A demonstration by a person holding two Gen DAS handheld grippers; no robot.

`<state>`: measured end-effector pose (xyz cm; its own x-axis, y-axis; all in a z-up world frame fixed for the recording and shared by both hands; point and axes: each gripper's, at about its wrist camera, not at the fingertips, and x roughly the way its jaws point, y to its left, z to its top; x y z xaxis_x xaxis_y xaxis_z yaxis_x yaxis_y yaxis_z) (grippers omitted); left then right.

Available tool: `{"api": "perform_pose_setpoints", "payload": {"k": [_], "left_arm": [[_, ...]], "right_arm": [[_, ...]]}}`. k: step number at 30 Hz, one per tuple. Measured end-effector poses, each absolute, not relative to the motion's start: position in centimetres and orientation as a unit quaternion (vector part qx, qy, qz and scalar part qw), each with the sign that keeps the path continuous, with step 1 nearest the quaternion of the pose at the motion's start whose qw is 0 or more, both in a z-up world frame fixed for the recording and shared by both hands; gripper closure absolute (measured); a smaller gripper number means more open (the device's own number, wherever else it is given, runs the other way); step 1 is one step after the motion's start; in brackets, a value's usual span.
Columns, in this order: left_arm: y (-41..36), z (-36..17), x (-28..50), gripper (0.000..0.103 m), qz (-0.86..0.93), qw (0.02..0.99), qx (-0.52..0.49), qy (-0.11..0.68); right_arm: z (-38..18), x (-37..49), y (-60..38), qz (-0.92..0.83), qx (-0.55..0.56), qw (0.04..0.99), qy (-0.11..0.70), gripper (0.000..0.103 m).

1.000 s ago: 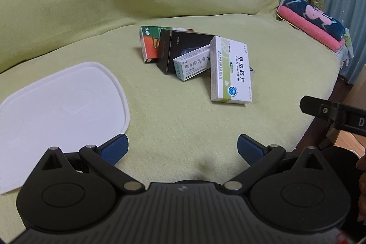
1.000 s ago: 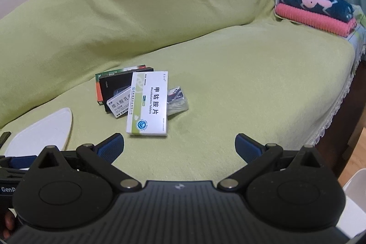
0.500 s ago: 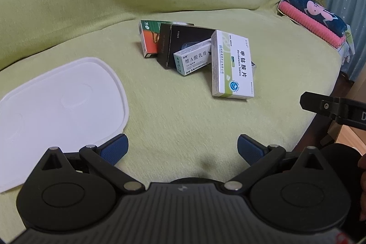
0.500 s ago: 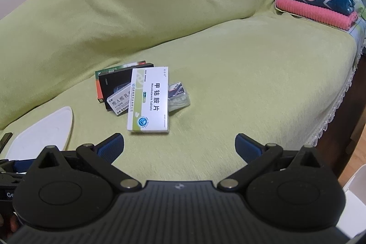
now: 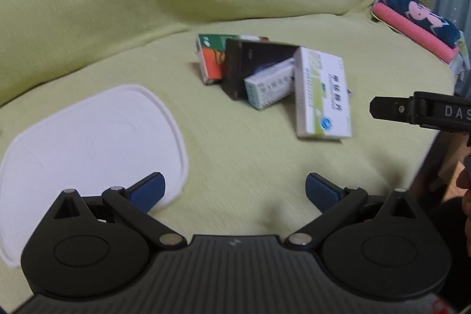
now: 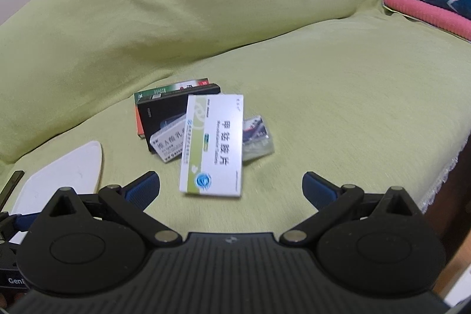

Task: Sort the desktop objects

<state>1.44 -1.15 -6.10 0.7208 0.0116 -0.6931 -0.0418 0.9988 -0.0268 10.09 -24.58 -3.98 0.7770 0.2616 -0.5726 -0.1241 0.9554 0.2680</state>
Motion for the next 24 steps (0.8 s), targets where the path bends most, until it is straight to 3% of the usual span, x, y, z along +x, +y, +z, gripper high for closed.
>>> {"api": "perform_pose_setpoints", "payload": {"k": [6,12,17,24], "left_arm": [[-0.5,-6.4,3.4,0.001,0.027,0.926,-0.022,0.376],[-0.9,-6.9,3.4,0.001,0.023,0.927,-0.012,0.375],[-1.2,-7.0,3.3,0.001,0.022,0.927,-0.002,0.376],[-1.2,-7.2,3.6,0.001,0.017,0.924,0.001,0.382]], "right_arm": [[-5.1,13.9,-24.0,0.133,0.122,0.923,0.34,0.001],[-7.0,16.7,-23.8,0.14,0.146,0.908,0.367,0.015],[-7.9,17.9,-23.5,0.158,0.167,0.897,0.376,0.017],[-9.6,19.7,-24.6,0.165,0.233,0.87,0.402,0.029]]}}
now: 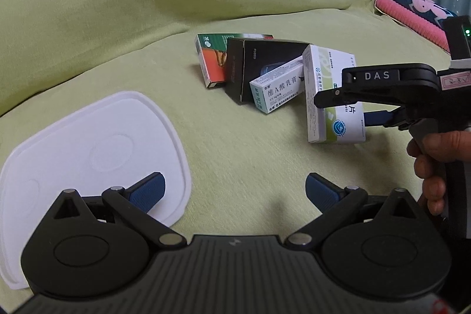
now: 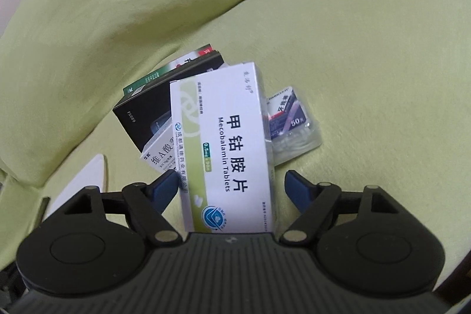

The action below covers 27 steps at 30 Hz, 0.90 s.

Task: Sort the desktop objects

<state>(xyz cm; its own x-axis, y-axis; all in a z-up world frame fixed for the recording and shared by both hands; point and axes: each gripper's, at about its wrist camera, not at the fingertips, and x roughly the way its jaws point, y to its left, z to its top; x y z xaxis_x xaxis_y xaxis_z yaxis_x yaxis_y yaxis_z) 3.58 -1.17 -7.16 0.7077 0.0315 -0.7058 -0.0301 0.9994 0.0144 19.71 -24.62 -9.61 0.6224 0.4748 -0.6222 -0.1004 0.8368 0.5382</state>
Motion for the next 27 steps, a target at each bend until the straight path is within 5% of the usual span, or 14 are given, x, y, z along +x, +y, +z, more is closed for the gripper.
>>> {"api": "perform_pose_setpoints", "payload": {"k": [8,10,13,27], "left_arm": [[-1.4,-7.4,3.6,0.001,0.017,0.921,0.002,0.39],[-1.4,-7.4,3.6,0.001,0.017,0.92,0.002,0.391],[-1.6,-7.4,3.5,0.001,0.016,0.92,0.006,0.391],[-1.8,-7.4,3.4,0.001,0.018,0.921,0.012,0.389]], "right_arm": [[-9.1,19.1,-23.5,0.169,0.197,0.884,0.39,0.034],[-8.6,18.5,-23.1,0.17,0.172,0.893,0.379,0.052],[-7.3,17.1,-22.1,0.173,0.118,0.909,0.361,0.064],[-5.7,14.4,-19.6,0.208,0.031,0.917,0.338,0.076]]}}
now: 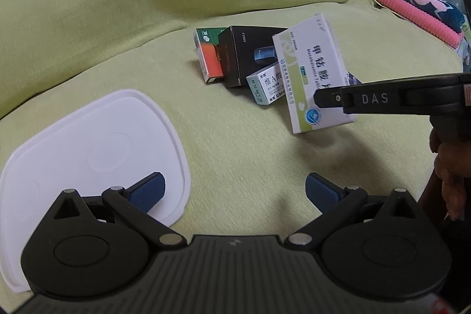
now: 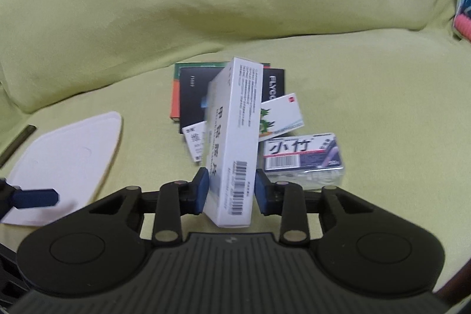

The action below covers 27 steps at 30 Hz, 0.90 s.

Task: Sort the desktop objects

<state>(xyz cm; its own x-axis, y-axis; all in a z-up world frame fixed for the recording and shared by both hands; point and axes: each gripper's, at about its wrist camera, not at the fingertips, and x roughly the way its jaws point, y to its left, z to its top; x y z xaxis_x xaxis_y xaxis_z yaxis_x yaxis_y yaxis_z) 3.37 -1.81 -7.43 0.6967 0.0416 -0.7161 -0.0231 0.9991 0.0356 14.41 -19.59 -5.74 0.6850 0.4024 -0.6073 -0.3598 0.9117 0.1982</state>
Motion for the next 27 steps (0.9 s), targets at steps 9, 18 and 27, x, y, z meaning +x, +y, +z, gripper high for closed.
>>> {"api": "perform_pose_setpoints", "payload": {"k": [9,18,27], "left_arm": [[-1.8,-7.3,3.3,0.001,0.017,0.919,0.016,0.392],[-2.3,-7.4,3.4,0.001,0.019,0.92,0.031,0.39],[-2.4,-7.5,3.6,0.001,0.014,0.92,0.037,0.391]], "right_arm": [[-3.7,14.9,-18.9,0.208,-0.027,0.916,0.342,0.081],[-3.9,14.6,-19.3,0.205,-0.08,0.892,0.396,0.081],[-4.6,16.0,-19.2,0.195,-0.058,0.889,0.411,0.08]]}}
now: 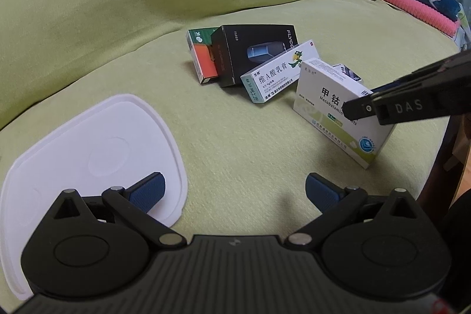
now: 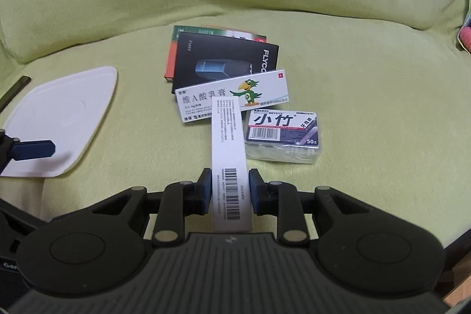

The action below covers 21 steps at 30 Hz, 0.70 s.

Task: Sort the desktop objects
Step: 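Lift the white-green box with the right gripper off the sofa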

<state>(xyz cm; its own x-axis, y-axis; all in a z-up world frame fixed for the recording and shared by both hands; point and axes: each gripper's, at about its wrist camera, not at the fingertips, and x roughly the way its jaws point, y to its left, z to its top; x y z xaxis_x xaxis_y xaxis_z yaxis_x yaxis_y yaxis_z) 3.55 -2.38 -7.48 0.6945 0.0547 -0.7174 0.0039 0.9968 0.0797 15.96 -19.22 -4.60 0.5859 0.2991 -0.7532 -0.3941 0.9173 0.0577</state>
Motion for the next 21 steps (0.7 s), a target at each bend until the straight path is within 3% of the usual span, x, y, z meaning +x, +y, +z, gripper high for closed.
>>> {"api": "perform_pose_setpoints", "payload": {"k": [21], "left_arm": [[-2.1,-7.6,3.6,0.001,0.013,0.92,0.028,0.39]], "right_arm": [[-6.7,19.7,-18.0,0.2,-0.041,0.853,0.48,0.079]]}}
